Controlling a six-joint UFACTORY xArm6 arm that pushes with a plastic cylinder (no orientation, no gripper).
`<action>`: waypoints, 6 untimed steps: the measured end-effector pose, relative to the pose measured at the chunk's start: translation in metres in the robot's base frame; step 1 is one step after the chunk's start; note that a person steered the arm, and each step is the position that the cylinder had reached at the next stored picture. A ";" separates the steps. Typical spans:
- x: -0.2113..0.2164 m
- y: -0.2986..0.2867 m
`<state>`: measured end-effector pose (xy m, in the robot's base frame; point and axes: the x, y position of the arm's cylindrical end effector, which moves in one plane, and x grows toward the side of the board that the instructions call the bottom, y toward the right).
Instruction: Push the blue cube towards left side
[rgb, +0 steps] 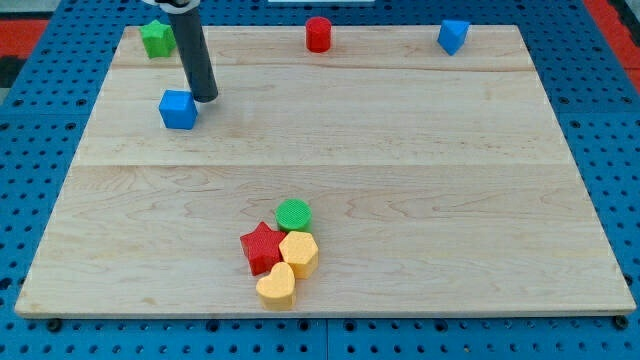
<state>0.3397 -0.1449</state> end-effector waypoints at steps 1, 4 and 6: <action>0.022 -0.006; 0.018 -0.033; -0.018 -0.030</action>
